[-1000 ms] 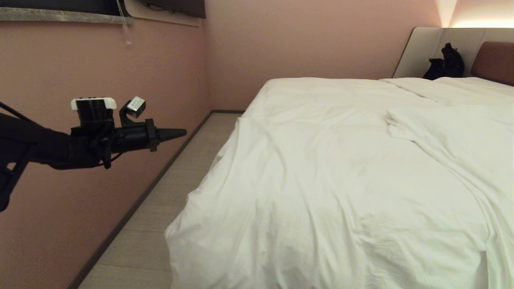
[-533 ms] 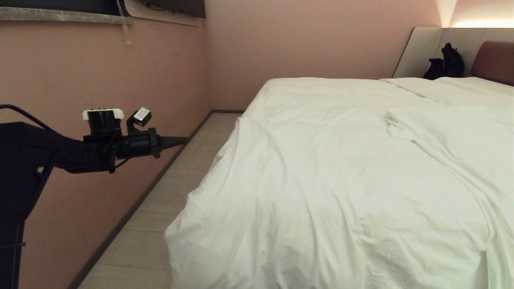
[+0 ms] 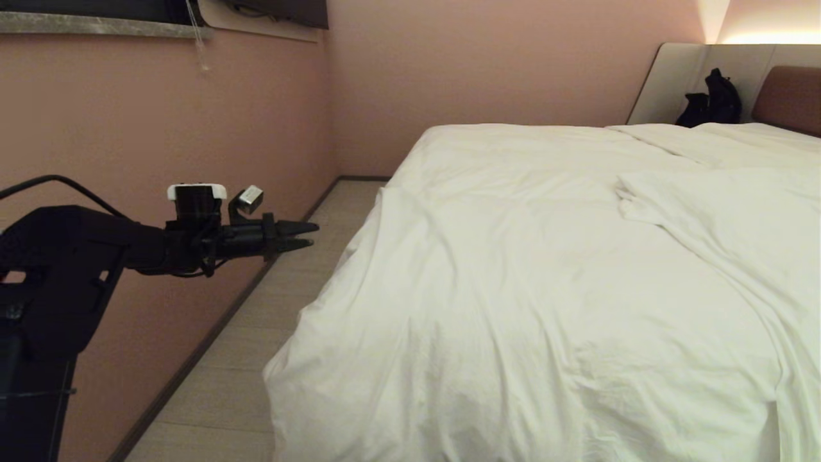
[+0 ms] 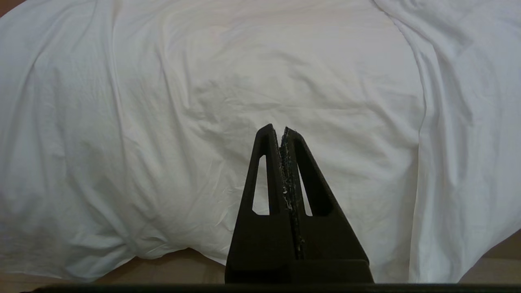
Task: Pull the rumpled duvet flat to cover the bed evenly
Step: Flatten the corners of the folded blanket
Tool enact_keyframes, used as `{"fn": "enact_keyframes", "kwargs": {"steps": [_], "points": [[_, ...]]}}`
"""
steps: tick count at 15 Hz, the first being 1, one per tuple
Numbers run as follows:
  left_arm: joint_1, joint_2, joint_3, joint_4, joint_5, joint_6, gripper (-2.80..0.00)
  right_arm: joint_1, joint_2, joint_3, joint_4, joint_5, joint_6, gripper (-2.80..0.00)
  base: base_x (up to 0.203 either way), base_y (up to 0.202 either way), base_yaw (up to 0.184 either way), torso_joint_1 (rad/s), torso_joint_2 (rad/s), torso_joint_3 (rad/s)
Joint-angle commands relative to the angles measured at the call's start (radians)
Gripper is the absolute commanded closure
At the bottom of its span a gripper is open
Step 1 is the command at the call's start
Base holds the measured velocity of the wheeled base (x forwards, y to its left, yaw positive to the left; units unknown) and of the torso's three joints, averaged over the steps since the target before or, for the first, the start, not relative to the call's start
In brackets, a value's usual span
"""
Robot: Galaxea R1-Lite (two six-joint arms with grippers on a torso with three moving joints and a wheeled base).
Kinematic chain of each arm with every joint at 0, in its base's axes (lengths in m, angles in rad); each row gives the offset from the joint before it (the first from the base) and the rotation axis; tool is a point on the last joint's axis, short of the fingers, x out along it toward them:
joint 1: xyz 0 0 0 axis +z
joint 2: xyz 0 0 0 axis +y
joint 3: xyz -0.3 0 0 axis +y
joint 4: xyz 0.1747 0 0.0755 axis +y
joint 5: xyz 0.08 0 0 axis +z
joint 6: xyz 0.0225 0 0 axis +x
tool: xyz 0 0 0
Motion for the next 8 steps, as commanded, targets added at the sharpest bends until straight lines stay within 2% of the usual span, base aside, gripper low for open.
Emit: {"fn": "enact_keyframes", "kwargs": {"steps": [1,2,4,6,8], "points": [[-0.02,0.004,-0.029,0.034,0.067,0.003,-2.8,0.0,0.001,0.0,-0.001,0.0,0.0,0.0,0.0,0.0,0.0,0.0,0.0,0.0],[-0.027,0.006,-0.038,0.053,0.09,0.012,-2.8,0.0,0.001,0.0,-0.001,0.0,0.0,0.0,0.0,0.0,0.0,0.0,0.0,0.0],[-0.047,0.008,-0.05,0.122,0.129,0.077,-2.8,0.0,0.001,0.0,-0.001,0.0,0.0,0.0,0.0,0.0,0.0,0.0,0.0,0.0],[-0.075,0.011,-0.066,0.216,0.212,0.203,-2.8,0.001,0.001,0.0,-0.001,0.0,0.0,0.0,0.0,0.0,0.0,0.0,0.0,0.0],[-0.101,0.025,-0.085,0.335,0.308,0.372,-2.8,0.0,0.001,0.0,-0.001,0.0,0.0,0.0,0.0,0.0,0.0,0.0,0.0,0.0]]}}
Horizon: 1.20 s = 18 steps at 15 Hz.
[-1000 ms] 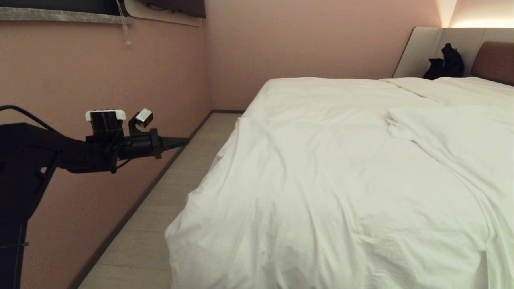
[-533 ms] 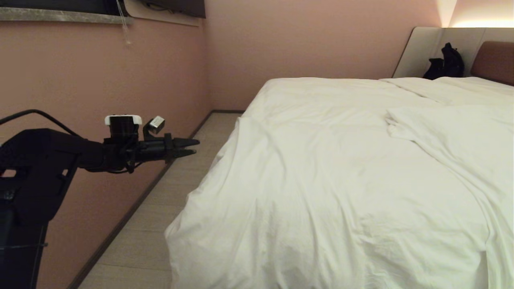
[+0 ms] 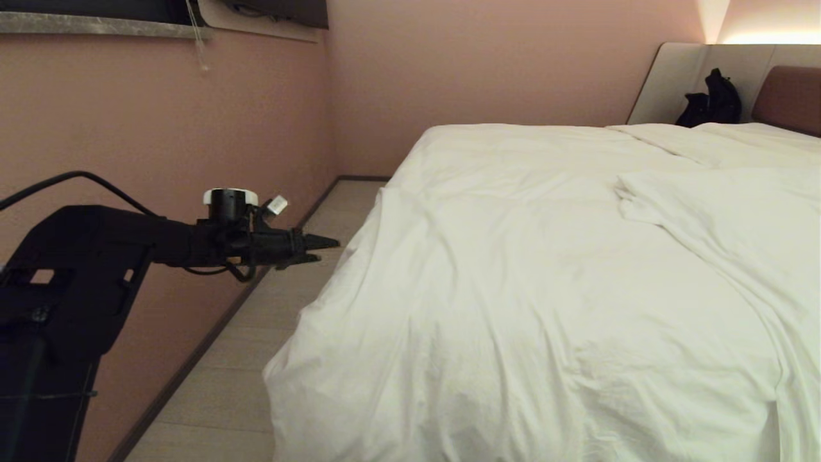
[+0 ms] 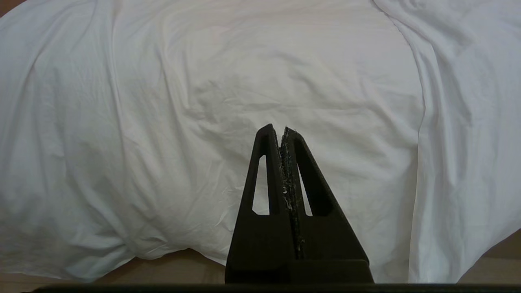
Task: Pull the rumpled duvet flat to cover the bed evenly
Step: Flatten the corners of the folded blanket
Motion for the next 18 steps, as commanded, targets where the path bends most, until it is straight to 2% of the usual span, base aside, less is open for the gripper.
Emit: {"fn": "enact_keyframes", "kwargs": {"steps": [1,5,13,18], "points": [[-0.023,0.004,-0.017,0.09,0.042,0.12,-2.8,0.0,0.001,0.0,0.0,0.0,0.0,0.0,0.0,0.0,0.0,0.0,0.0,0.0],[-0.023,0.004,-0.033,0.095,-0.021,0.129,-2.8,0.0,0.001,0.0,0.0,0.0,0.0,0.0,0.0,0.0,0.0,0.0,0.0,0.0],[-0.071,0.048,-0.081,0.097,-0.02,0.139,-2.8,0.0,0.001,0.0,0.0,0.0,0.0,0.0,0.0,0.0,0.0,0.0,0.0,0.0],[-0.076,0.074,-0.093,0.098,-0.012,0.137,-2.8,0.0,0.001,0.0,0.0,0.0,0.0,0.0,0.0,0.0,0.0,0.0,0.0,0.0]]}}
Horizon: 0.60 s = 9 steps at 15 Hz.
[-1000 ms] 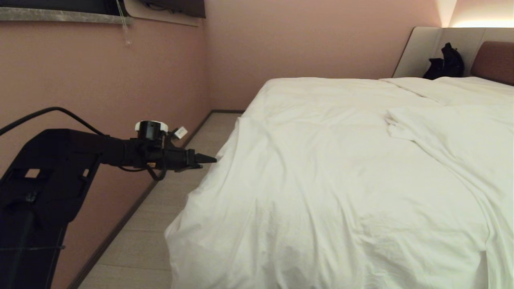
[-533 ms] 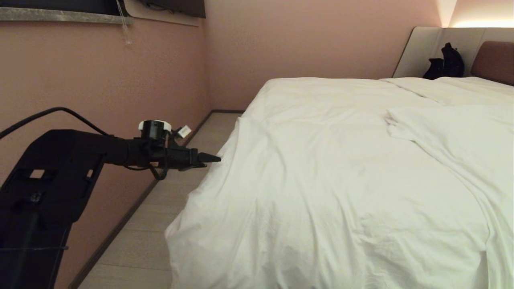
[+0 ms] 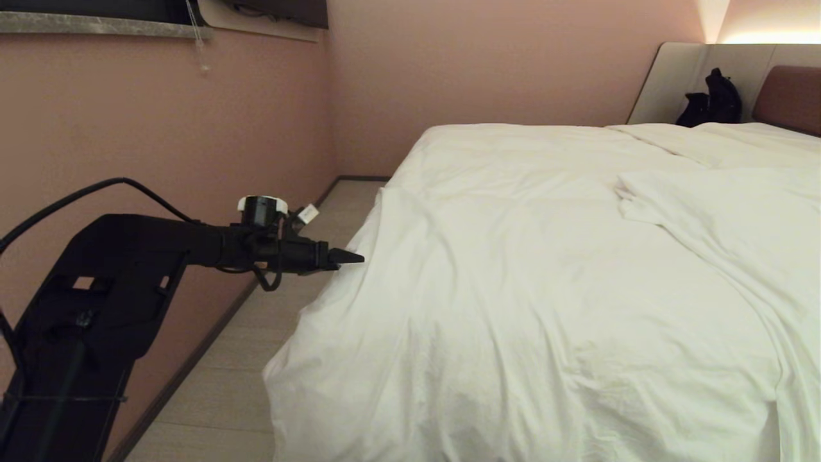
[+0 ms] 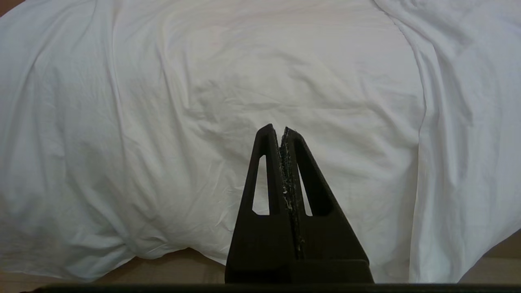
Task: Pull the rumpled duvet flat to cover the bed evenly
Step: Flatten the corners of the folded blanket
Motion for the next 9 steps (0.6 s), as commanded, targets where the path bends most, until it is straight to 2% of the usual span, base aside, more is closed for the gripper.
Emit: {"fn": "enact_keyframes", "kwargs": {"steps": [1,9], "points": [[-0.001,0.015,-0.001,0.0,-0.004,-0.001,-2.8,0.0,0.001,0.0,0.0,0.0,0.0,0.0,0.0,0.0,0.0,0.0,0.0,0.0],[-0.015,0.036,-0.005,-0.001,0.0,0.0,-2.8,0.0,0.001,0.0,0.0,0.0,0.0,0.0,0.0,0.0,0.0,0.0,0.0,0.0]]}}
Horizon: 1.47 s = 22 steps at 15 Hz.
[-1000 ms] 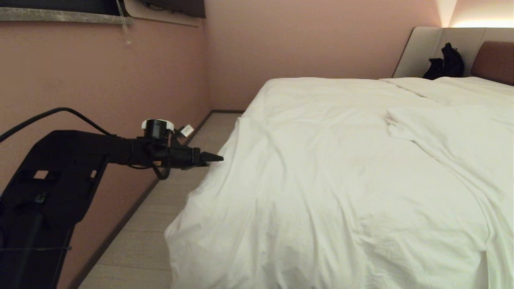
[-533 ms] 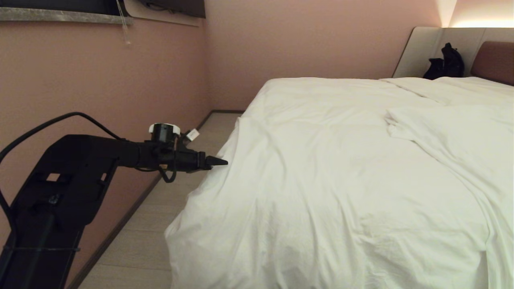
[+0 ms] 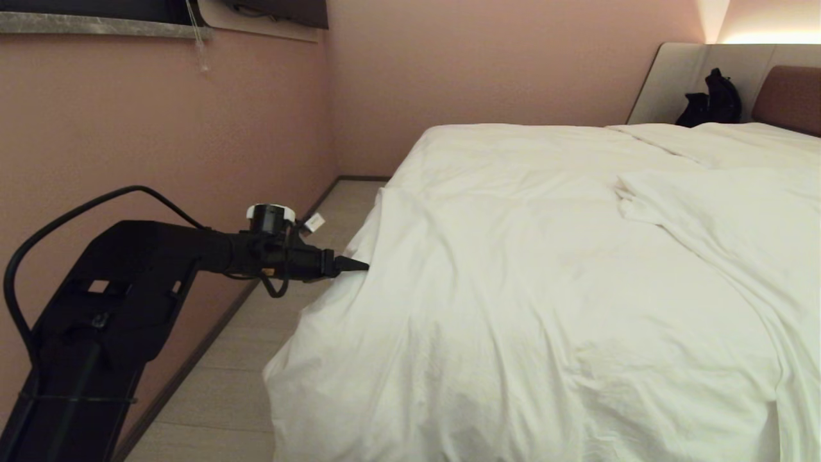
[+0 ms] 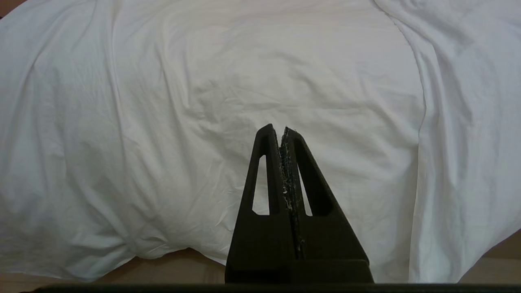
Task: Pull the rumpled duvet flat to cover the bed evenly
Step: Flatten the corners of the folded blanket
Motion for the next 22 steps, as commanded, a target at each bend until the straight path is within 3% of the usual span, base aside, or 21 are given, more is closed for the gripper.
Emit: {"fn": "enact_keyframes", "kwargs": {"steps": [1,14,15,22], "points": [[0.0,0.011,-0.002,-0.001,-0.004,-0.001,-2.8,0.0,0.001,0.0,-0.001,0.0,0.0,0.0,0.0,0.0,0.0,0.0,0.0,0.0],[-0.004,0.021,-0.006,0.0,0.017,-0.001,-2.8,0.0,0.001,0.0,-0.001,0.0,0.0,0.0,0.0,0.0,0.0,0.0,0.0,0.0],[-0.004,0.021,-0.006,-0.001,0.017,-0.001,0.0,0.0,0.001,0.0,-0.001,0.0,0.0,0.0,0.0,0.0,0.0,0.0,0.0,0.0],[-0.002,0.014,0.0,-0.006,0.016,0.0,0.0,0.0,0.001,0.0,-0.001,0.0,0.0,0.0,0.0,0.0,0.0,0.0,0.0,0.0]]}}
